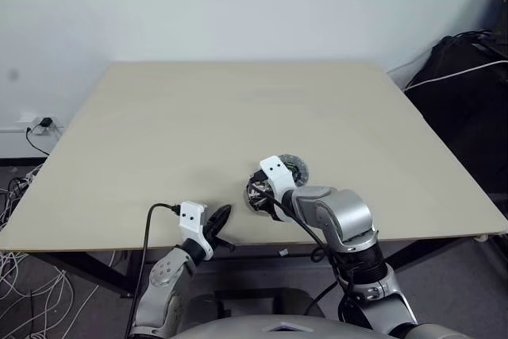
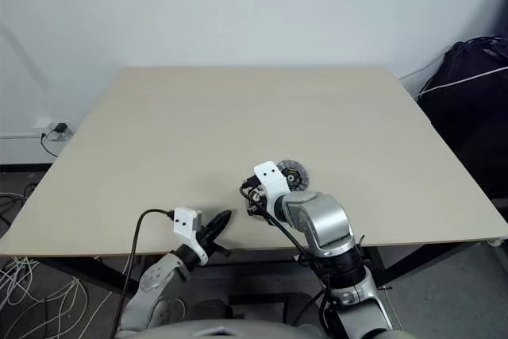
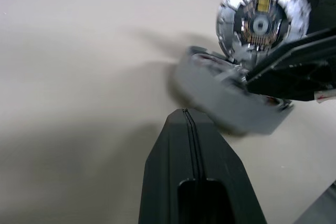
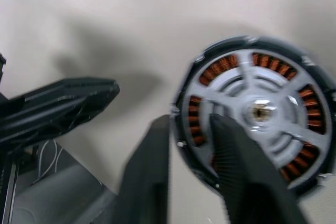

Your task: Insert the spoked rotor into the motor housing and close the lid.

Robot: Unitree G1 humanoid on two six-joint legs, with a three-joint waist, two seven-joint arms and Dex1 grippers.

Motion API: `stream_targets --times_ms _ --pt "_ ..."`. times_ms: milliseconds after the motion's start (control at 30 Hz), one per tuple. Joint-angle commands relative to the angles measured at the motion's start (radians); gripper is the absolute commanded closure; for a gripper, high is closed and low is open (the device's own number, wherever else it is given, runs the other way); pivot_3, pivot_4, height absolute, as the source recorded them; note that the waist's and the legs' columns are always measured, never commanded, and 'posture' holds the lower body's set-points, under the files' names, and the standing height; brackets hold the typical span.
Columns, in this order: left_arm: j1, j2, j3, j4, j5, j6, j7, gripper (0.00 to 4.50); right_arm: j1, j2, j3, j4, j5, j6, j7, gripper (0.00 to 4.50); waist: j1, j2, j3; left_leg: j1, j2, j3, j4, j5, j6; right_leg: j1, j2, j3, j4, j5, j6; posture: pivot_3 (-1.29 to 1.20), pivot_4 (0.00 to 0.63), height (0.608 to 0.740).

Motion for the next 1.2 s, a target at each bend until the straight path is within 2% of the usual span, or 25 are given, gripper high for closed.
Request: stream_targets --times_ms 33,133,233,333,467,567,733,1200 --pt "-0.005 -0.003 -0.002 -0.027 -0.006 -0.002 0.0 4.5 -0.029 0.017 -0.002 -0.013 0.039 -0.022 -0.012 1.95 -0.002 0.0 0.0 0.0 0.0 0.0 0.0 0.0 0.0 0.0 0.0 0.0 0.0 0.0 0.0 0.0 0.0 0.74" --pt "-0.002 -0.003 -0.004 -0.031 -0.006 0.0 0.001 4.5 -0.035 0.012 0.005 -0.029 0.071 -0.033 0.002 1.0 -0.003 0.0 0.0 0.0 0.0 0.0 0.0 -0.001 0.001 0.0 0.0 0.0 0.0 0.0 0.0 0.0 0.0 0.74" --pt "-0.001 -0.002 -0.006 -0.035 -0.005 0.004 0.001 4.5 -0.041 -0.041 0.047 -0.057 0.119 -0.108 0.068 1.0 -0.003 0.0 0.0 0.0 0.0 0.0 0.0 -0.001 0.002 0.0 0.0 0.0 0.0 0.0 0.0 0.0 0.0 0.74" --pt "-0.001 -0.002 -0.008 -0.039 -0.005 0.008 0.001 4.5 -0.05 -0.17 0.14 -0.085 0.135 -0.239 0.17 1.0 -0.003 0.0 0.0 0.0 0.0 0.0 0.0 -0.002 0.003 0.001 0.0 0.0 -0.001 0.0 0.0 0.0 0.0 0.74" --pt "-0.006 -0.002 -0.01 -0.044 -0.007 0.019 0.0 4.5 -0.065 -0.418 0.352 -0.053 -0.03 -0.634 0.308 1.0 -0.002 -0.001 0.0 0.001 0.0 0.0 0.0 -0.002 0.004 0.001 0.0 0.0 0.0 -0.001 -0.001 0.0 0.0 0.74" --pt "-0.01 -0.001 -0.009 -0.047 -0.01 0.026 0.0 4.5 -0.085 -0.503 0.418 0.02 -0.097 -0.826 0.372 1.0 -0.004 -0.002 0.001 0.003 -0.001 0.0 0.0 -0.002 0.005 0.004 -0.001 0.0 -0.001 -0.001 -0.001 0.0 0.0 0.74" --pt "-0.014 0.0 -0.007 -0.05 -0.012 0.032 0.001 4.5 -0.115 -0.534 0.441 0.109 -0.157 -0.974 0.453 1.0 -0.003 -0.003 0.001 0.005 0.0 0.0 0.0 -0.002 0.005 0.004 0.0 0.001 0.0 -0.001 -0.001 0.0 0.0 0.74" --pt "-0.01 -0.001 -0.004 -0.061 -0.009 0.037 0.005 4.5 -0.181 -0.552 0.464 0.244 -0.306 -1.163 0.638 1.0 0.01 -0.003 0.001 0.005 0.0 0.001 0.001 -0.002 0.005 0.005 0.0 0.001 0.0 -0.001 -0.002 0.0 0.0 0.74"
